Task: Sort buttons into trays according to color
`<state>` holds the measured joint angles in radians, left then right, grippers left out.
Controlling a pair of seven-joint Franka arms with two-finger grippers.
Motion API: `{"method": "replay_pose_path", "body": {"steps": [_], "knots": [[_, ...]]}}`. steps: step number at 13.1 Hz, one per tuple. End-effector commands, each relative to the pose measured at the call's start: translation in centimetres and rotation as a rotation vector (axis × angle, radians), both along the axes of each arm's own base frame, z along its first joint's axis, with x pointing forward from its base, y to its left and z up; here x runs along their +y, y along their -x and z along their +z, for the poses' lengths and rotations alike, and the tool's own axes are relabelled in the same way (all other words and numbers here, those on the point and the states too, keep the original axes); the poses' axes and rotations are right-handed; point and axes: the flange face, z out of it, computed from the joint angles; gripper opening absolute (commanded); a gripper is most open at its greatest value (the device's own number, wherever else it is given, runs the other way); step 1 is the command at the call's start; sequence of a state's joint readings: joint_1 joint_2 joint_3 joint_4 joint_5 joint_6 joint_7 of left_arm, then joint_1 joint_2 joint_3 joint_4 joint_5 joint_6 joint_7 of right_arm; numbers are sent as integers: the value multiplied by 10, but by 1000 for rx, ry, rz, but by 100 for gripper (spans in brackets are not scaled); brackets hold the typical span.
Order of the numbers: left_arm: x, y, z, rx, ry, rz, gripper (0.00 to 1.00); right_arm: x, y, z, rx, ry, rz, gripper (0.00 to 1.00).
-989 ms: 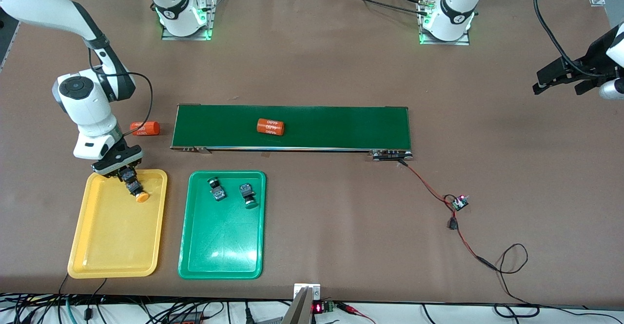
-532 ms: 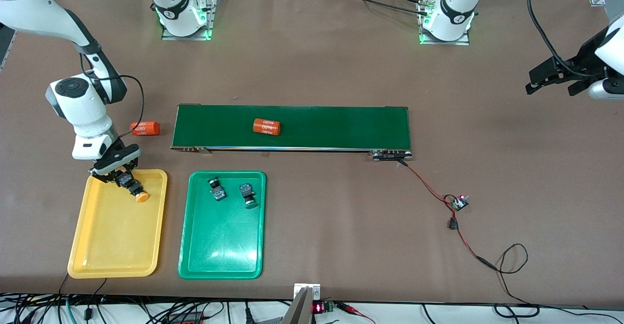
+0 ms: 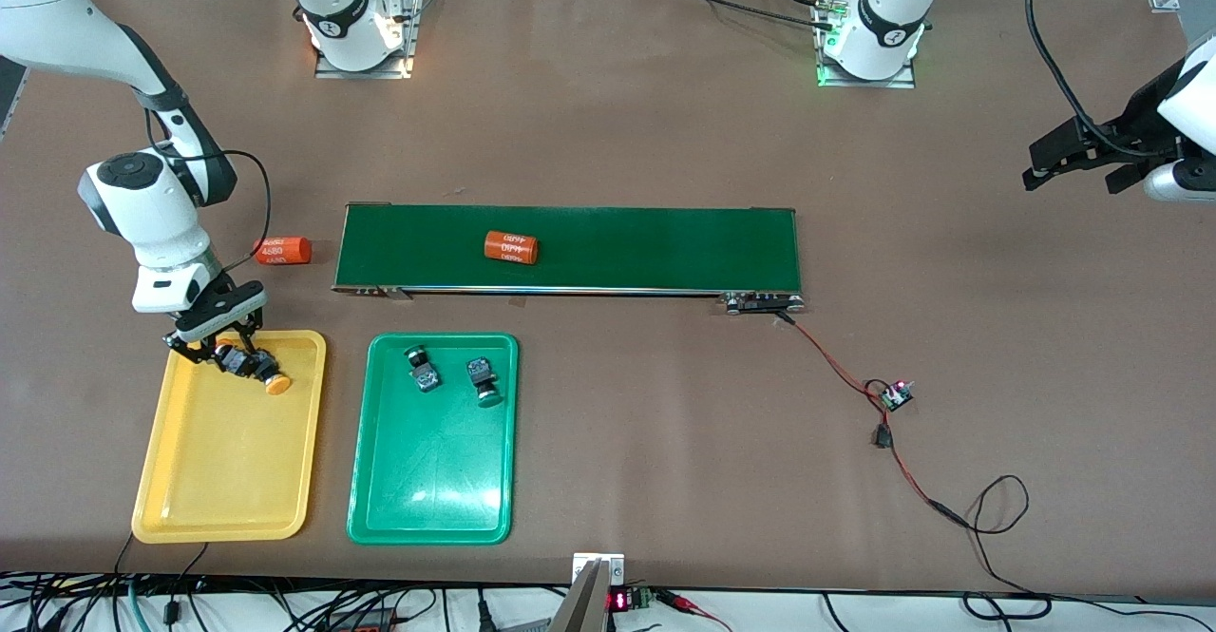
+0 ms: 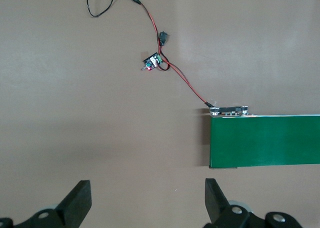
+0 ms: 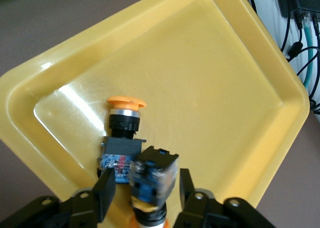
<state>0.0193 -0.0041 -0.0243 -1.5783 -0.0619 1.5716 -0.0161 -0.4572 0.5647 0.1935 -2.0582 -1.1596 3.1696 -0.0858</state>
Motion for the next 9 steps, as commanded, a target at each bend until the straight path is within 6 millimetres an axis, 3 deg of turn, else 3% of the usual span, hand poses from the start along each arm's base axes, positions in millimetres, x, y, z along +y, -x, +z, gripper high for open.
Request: {"method": "replay_pose_path", "body": {"steps": [1,2,6,9], "knots": [[17,-2,5,3,4,30,100,-6,-1,0,-24,-17,25,100],[29,-2,5,3,3,44,100,-7,-1,0,-24,-17,23,100],[31,1,0,27,2,45,100,-7,-2,4,-28,-39,-27,100],[28,1,0,30,-42,27,100,-5,-2,8,-17,-83,-157,100]]}}
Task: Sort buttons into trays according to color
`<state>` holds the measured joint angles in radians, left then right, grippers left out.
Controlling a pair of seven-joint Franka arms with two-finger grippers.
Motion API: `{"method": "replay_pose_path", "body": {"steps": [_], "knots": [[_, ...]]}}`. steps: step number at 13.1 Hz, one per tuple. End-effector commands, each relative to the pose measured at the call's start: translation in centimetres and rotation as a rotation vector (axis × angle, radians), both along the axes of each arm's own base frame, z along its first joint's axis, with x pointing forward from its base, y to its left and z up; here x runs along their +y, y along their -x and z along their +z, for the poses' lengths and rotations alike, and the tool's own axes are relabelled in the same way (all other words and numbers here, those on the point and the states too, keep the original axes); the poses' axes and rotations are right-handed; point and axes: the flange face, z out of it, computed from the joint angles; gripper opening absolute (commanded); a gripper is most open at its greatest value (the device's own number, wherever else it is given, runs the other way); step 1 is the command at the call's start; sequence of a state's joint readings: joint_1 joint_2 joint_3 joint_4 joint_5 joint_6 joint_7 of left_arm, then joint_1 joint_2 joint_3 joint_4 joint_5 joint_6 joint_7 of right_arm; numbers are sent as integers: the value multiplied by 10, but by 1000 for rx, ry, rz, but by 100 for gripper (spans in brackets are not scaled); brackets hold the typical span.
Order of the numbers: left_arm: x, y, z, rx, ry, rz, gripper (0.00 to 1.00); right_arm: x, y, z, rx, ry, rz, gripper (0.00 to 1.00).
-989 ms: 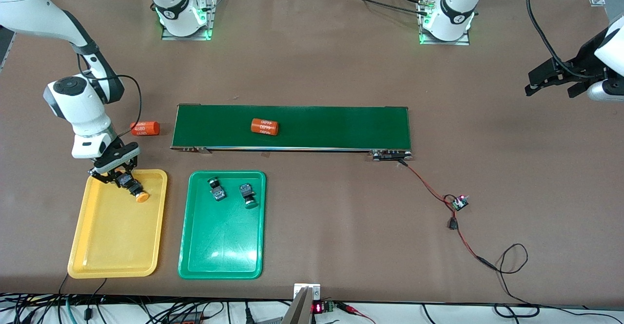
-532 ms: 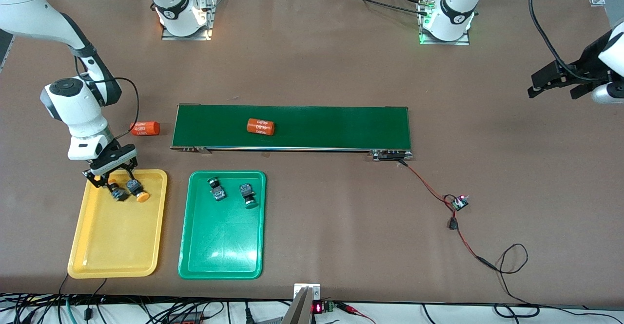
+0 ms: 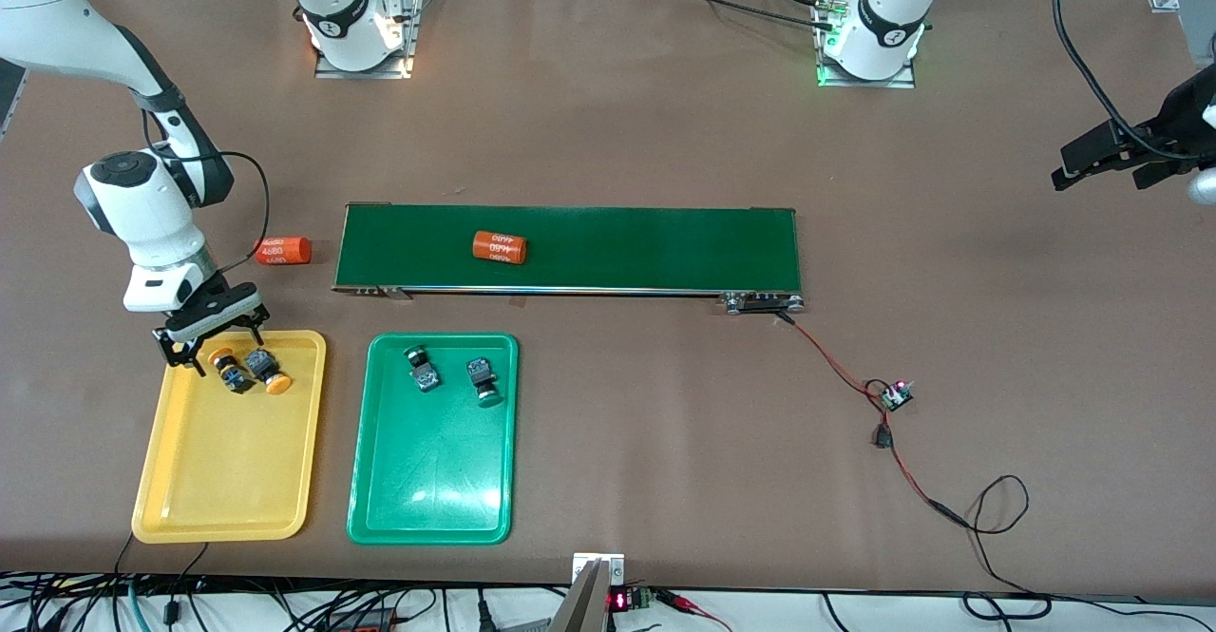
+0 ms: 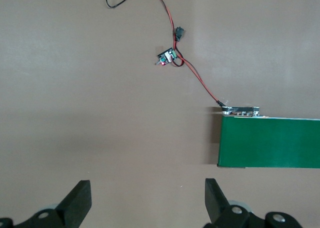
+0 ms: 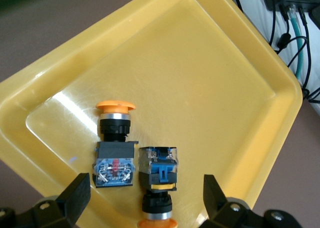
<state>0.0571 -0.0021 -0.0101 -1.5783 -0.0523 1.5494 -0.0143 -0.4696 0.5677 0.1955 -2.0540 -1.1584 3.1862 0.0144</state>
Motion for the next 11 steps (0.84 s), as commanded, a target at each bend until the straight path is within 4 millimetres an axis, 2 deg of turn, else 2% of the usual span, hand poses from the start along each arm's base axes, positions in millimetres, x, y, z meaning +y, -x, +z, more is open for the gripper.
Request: {"method": "replay_pose_path", "body": {"steps": [1,4,7,11], "knots": [[-3,-1,3,3,-35,-23,100,2,-2,9,5,-18,-95,100],[-2,-2,4,-3,-34,-22,100,15,-3,18,23,-11,-188,100],[-1,-1,4,2,-33,-20,100,52,-7,34,60,17,-339,100],[-1,-1,4,3,-33,-19,100,88,-8,62,132,-24,-520,100]]}}
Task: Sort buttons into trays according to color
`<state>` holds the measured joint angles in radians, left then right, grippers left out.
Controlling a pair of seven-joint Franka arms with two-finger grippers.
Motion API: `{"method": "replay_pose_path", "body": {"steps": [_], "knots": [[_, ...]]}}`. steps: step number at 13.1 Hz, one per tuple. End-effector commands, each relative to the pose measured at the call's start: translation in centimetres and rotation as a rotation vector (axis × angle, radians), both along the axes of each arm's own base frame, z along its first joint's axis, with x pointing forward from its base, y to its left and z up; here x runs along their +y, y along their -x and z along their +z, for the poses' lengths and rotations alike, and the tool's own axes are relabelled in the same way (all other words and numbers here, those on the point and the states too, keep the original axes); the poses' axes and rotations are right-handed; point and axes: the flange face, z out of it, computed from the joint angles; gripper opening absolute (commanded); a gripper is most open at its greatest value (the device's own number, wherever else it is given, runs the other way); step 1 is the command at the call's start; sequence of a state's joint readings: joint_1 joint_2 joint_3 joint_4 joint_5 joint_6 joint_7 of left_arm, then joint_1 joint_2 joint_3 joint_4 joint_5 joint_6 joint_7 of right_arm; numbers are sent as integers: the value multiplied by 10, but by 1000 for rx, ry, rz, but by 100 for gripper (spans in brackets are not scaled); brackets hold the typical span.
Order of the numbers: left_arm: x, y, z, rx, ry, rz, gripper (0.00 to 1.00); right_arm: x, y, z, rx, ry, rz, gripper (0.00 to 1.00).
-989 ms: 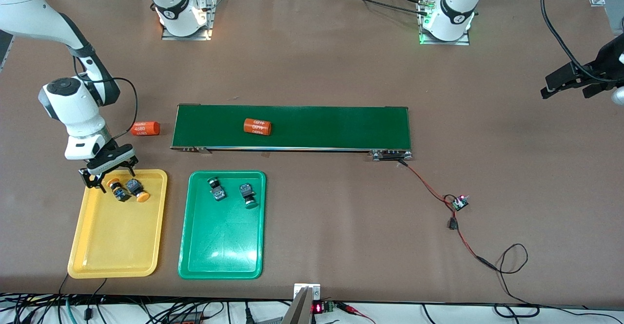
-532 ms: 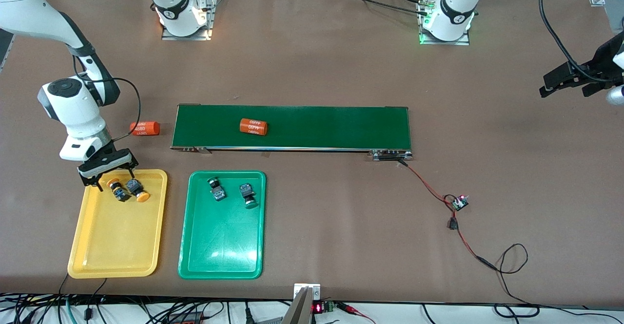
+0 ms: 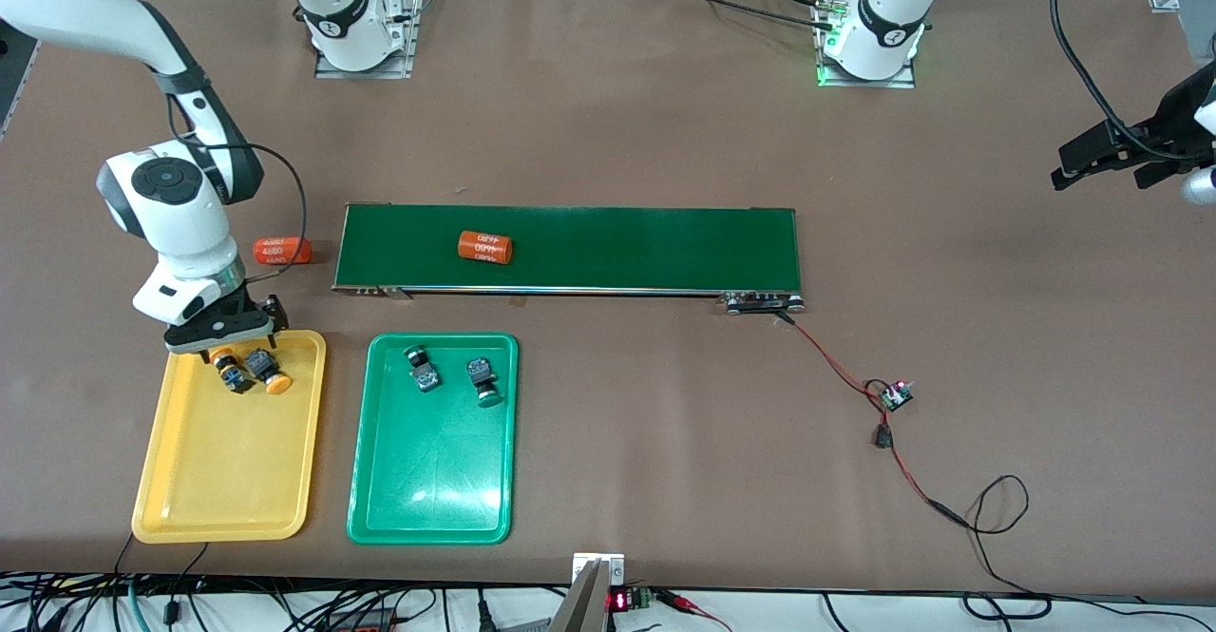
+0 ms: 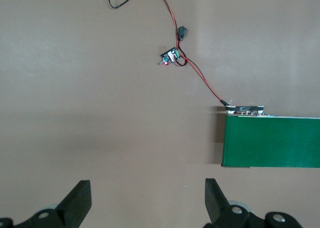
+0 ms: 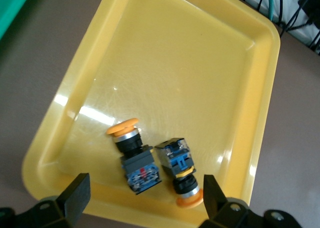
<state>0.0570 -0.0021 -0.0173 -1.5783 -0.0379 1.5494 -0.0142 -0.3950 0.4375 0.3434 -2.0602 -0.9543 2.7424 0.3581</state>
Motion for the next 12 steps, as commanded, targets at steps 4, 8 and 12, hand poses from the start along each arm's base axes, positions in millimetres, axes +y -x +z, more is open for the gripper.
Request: {"method": "replay_pose_path", "body": {"steps": [4,8,12], "knots": [[3,-1,4,3,-19,-8,100,50,23,53,86,-54,-210,100],[4,-1,4,1,-19,-7,100,84,44,90,175,-110,-305,100],[2,7,11,11,-19,-9,100,102,65,146,283,-224,-313,100]]}}
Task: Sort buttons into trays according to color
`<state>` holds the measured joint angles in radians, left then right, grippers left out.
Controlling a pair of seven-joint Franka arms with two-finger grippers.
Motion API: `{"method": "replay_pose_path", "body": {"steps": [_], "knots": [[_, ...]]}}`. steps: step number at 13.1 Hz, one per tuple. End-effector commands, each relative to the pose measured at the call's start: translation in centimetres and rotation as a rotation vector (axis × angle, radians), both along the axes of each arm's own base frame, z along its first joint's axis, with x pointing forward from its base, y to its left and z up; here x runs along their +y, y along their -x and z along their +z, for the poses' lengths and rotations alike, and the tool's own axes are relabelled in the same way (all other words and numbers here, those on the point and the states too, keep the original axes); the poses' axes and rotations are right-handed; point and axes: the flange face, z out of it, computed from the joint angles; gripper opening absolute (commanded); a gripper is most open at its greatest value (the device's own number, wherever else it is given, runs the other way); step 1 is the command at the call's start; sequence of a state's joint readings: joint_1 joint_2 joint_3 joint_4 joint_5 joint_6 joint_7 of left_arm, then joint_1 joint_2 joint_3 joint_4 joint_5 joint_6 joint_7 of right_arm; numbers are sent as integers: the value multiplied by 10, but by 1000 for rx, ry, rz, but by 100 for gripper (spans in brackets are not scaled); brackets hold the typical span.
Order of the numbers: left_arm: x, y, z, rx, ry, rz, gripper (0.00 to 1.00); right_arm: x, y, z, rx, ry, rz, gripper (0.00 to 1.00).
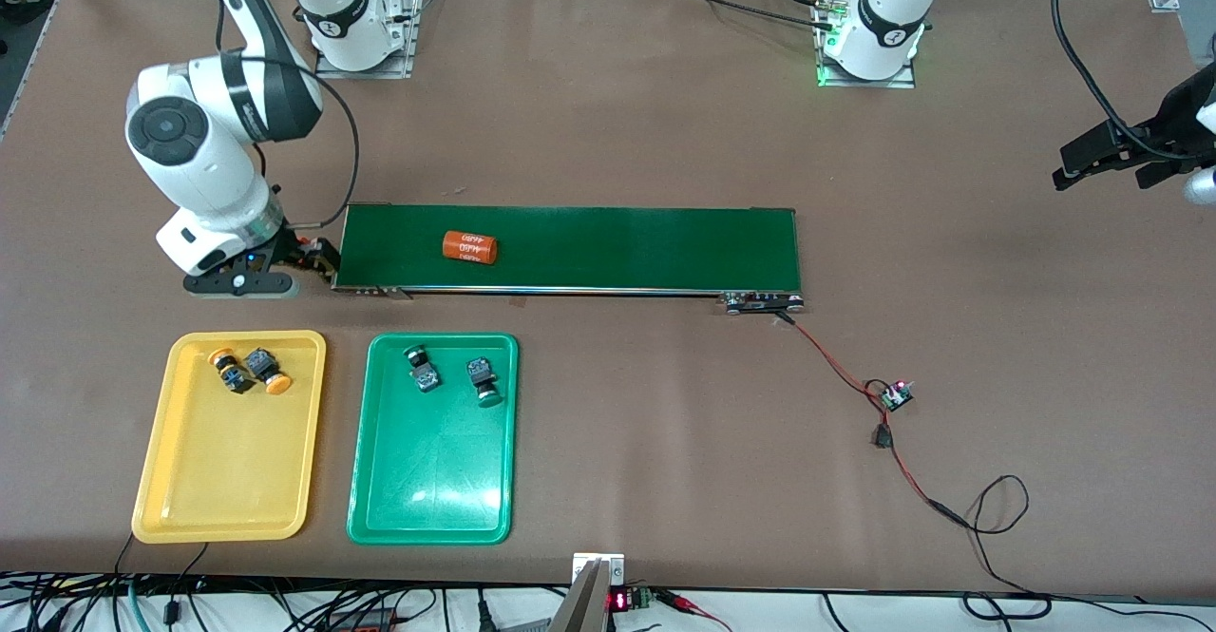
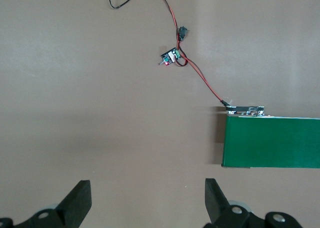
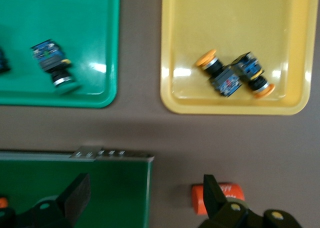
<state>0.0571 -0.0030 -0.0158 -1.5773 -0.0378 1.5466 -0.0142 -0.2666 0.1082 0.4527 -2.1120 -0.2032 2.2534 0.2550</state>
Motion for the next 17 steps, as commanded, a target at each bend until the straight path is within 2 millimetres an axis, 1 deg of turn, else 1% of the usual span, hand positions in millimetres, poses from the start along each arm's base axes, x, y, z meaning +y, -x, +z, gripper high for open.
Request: {"method": "replay_pose_path", "body": {"steps": [1,2,3,4,5,6,7,8,9,10,11,12,14,15,16,17], "knots": [[1,15,21,1,-18,-9,100,0,18,39,37,-18,3,100],[6,24,31,-2,-14,9,100,2,24,60,53,-23,-12,100],[9,38,42,13,-11,17,100,4,28,85,68,-34,-1,100],[13,47,42,61,-9,30,100,4,29,107,82,-54,28,100],[23,53,42,97,-4,51,100,1,29,124,100,-66,48,100],[39,56,41,109,0,84,100,-2,29,137,107,-67,50,100],[64,61,49,93,40,138,100,-8,29,156,111,-70,38,100],[82,67,71,45,78,179,100,-16,28,173,115,-77,24,100],[94,75,81,54,83,199,100,-20,29,186,120,-80,32,100],[99,73,71,83,88,206,100,-25,29,198,120,-90,40,100],[101,46,45,105,90,196,100,-28,29,209,121,-100,49,100],[101,36,35,111,95,190,100,-35,29,217,120,-109,42,100],[92,30,36,89,100,173,100,-38,29,227,117,-113,52,100],[82,22,36,58,89,152,100,-40,30,235,117,-108,60,100],[75,16,33,42,87,139,100,-43,32,239,130,-103,55,100],[74,13,31,34,83,137,100,-40,30,238,139,-103,56,100]]}}
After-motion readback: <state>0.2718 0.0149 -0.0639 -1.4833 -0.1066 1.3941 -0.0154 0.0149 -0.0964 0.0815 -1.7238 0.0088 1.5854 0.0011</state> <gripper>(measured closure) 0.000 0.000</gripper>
